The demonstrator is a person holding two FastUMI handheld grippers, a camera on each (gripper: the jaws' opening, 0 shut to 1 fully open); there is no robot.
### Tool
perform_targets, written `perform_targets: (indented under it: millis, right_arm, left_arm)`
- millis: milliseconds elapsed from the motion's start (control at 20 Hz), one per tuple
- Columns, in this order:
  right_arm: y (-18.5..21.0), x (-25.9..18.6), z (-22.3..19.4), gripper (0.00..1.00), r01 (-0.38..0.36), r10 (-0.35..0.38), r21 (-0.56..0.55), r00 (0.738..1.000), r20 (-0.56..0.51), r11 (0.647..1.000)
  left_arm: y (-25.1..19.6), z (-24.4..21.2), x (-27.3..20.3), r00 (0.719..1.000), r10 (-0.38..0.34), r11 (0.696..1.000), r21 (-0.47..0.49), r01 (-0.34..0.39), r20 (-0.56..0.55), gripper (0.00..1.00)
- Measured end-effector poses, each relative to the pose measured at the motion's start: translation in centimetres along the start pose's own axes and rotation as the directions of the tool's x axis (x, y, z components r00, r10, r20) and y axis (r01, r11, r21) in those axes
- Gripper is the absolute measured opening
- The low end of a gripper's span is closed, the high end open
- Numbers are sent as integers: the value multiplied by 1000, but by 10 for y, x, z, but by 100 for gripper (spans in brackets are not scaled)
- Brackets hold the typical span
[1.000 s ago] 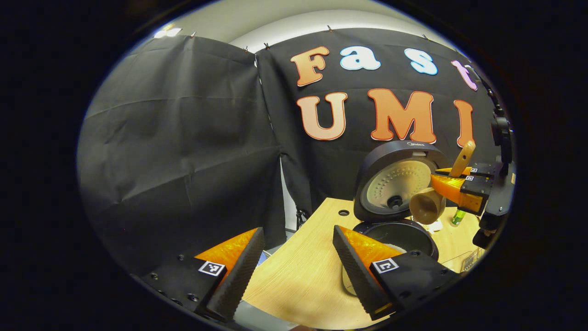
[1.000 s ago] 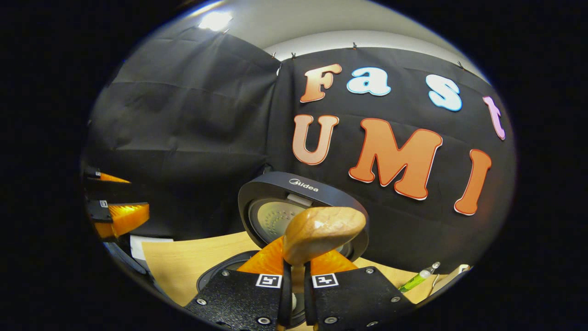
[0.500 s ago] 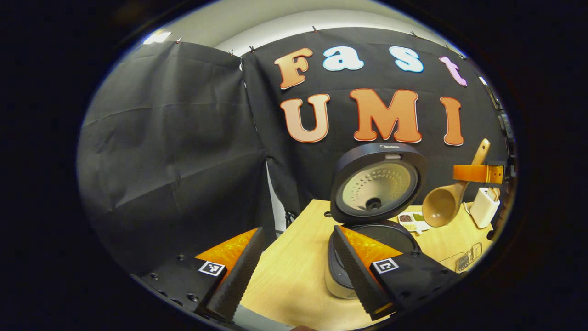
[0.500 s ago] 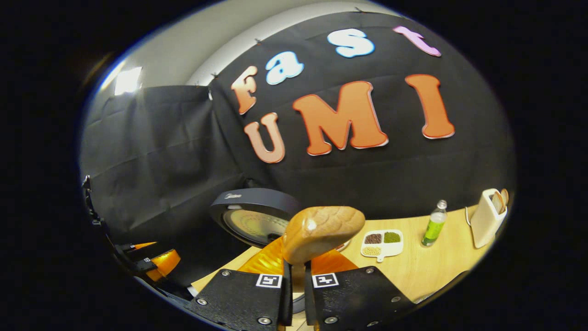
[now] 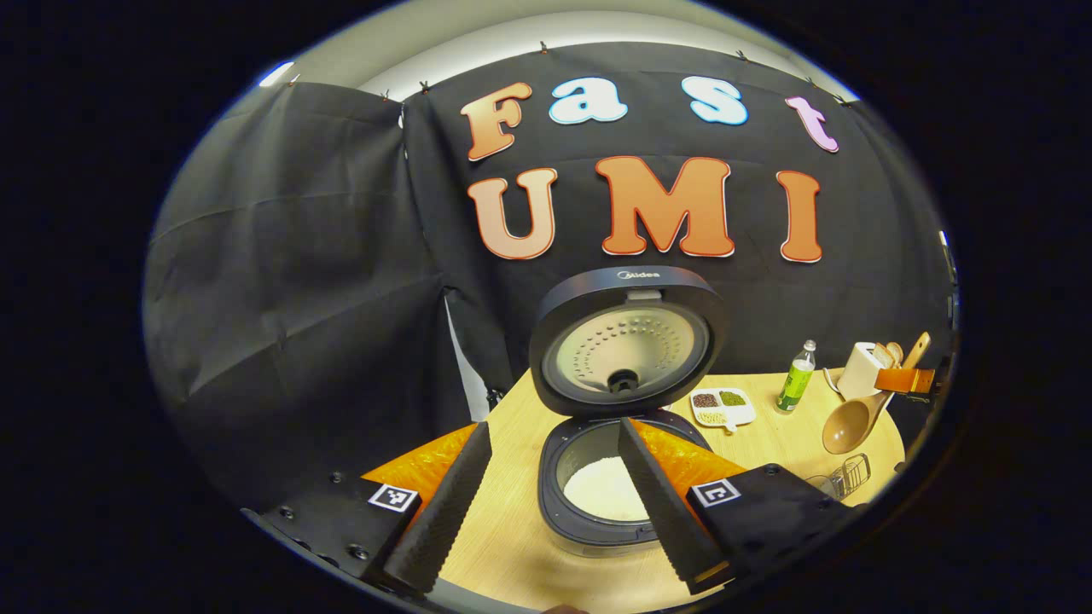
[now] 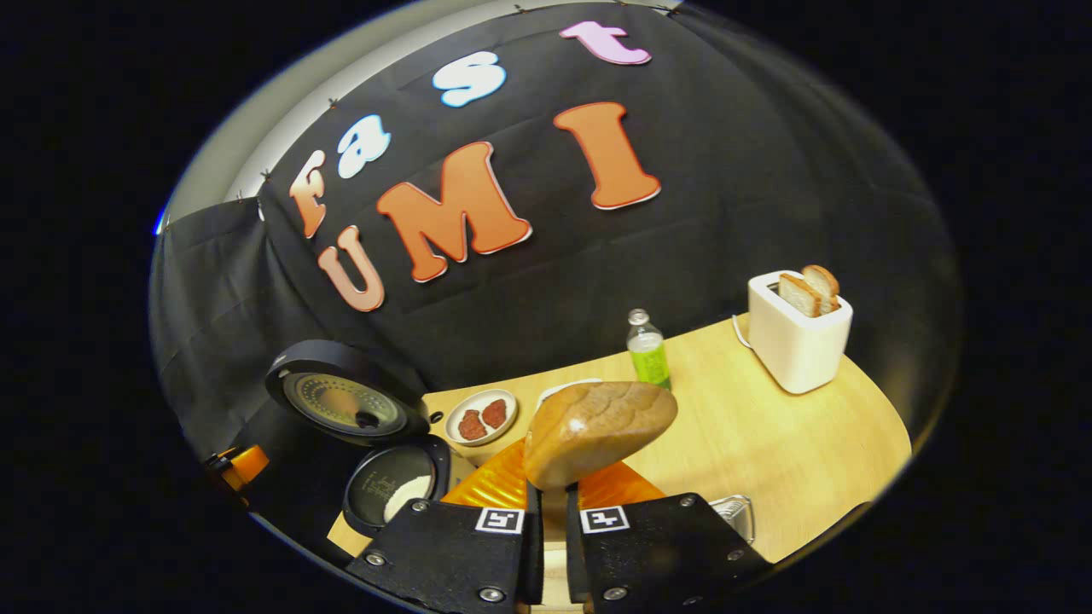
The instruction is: Close the left gripper, press the button to open the rice cooker; take a wooden spoon from the chopstick holder with the right hand, scoop a spoonful of rice and pour it into the rice cooker, then put the wooden spoon back into the chopstick holder.
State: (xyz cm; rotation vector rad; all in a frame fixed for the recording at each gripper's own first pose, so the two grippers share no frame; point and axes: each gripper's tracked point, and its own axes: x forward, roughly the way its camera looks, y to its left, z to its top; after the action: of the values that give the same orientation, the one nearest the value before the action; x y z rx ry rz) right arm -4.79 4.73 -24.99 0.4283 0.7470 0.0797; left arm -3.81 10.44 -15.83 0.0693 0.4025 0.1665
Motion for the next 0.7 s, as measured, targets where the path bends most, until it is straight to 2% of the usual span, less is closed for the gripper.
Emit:
perform_targets:
  millis: [50,100,200,250,300,350,500,550,600,650,700]
  right_arm:
    - [-19,-3,-3,10,35,-35,8,999,-1,999]
    - [-37,-7,-6,10,65,-65,20,998,-5,998]
    - [-66,-14,-11,10,109,-108,45,994,-19,993]
    - [-79,-17,-12,10,128,-127,53,992,-19,990]
    - [-91,-18,-14,10,147,-145,52,989,-25,988]
    - [-102,-20,-16,10,166,-164,52,986,-29,985]
    - [-118,-19,-29,10,179,-175,70,983,-62,981]
    - [-121,-18,-36,10,181,-175,69,982,-77,981]
    - [-122,-17,-42,10,180,-174,66,981,-89,981]
    - [-124,-15,-47,10,178,-171,63,980,-100,982]
    - [-126,-13,-53,10,175,-168,60,979,-115,983]
  left_arm:
    - [-7,3,1,1000,-8,1000,10,8,0,100]
    - [-14,5,2,1000,-16,1000,20,16,-1,94]
    - [-32,12,0,999,-40,998,39,40,5,94]
    - [-41,15,-2,999,-52,997,50,51,8,100]
    - [-49,18,-2,998,-60,996,61,59,13,100]
    - [-55,21,-3,998,-68,995,71,67,18,94]
    - [-73,28,-7,996,-88,992,92,85,27,94]
    - [-77,30,-7,995,-92,991,96,89,30,100]
    - [-81,32,-8,995,-95,991,99,91,32,94]
    - [-83,36,-8,995,-96,991,100,92,36,100]
    - [-86,38,-9,995,-96,991,102,92,40,94]
